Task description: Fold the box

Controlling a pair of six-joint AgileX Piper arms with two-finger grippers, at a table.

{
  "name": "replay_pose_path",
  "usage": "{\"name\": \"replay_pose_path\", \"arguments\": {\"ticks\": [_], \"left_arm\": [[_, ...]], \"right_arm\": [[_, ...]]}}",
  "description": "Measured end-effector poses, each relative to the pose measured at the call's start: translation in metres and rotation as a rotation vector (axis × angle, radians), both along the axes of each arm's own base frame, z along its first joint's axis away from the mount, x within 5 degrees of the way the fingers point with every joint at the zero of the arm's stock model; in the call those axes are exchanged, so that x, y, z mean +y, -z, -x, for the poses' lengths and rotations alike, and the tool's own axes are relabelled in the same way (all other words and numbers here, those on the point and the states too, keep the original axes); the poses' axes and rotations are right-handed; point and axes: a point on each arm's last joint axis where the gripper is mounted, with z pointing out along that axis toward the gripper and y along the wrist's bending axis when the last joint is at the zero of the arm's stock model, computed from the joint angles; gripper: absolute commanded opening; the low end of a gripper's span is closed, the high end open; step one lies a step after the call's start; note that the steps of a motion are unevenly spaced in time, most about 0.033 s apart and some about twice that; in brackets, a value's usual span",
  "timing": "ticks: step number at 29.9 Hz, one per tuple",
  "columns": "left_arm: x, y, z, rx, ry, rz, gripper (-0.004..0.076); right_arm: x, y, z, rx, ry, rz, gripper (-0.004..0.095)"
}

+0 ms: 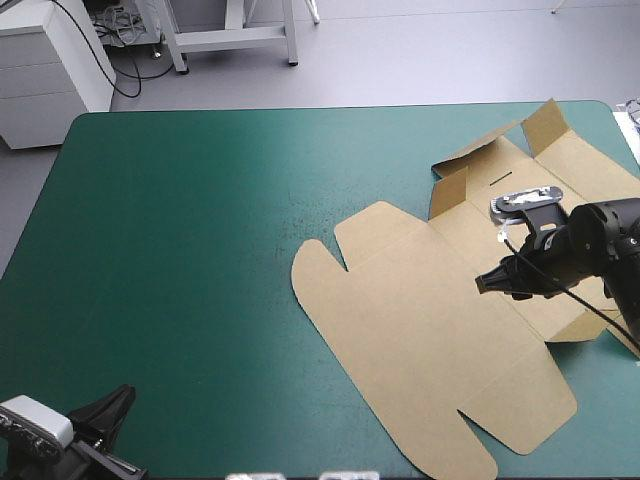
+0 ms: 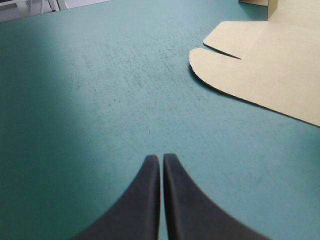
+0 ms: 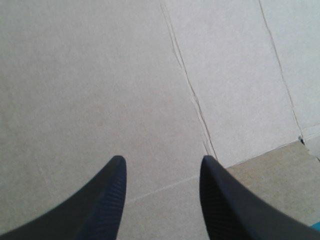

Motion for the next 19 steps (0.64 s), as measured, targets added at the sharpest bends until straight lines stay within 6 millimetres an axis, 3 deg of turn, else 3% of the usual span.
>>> {"name": "replay_pose_path", "arguments": {"ticks": [5, 14, 19], "left_arm": [[0.0, 0.0, 0.0, 0.0, 0.0, 0.0, 0.0006], [0.0, 0.0, 0.0, 0.0, 0.0, 0.0, 0.0006], [0.0, 0.0, 0.0, -0.001, 0.0, 0.0, 0.0006]], "right_arm": [[0.0, -0.011, -0.001, -0.03, 0.083, -0.042, 0.0493], [-0.001, -0.012, 0.0, -0.024, 0.184, -0.081, 0.0493], [-0.015, -0.023, 0.011, -0.074, 0.278, -0.094, 0.0492]]}}
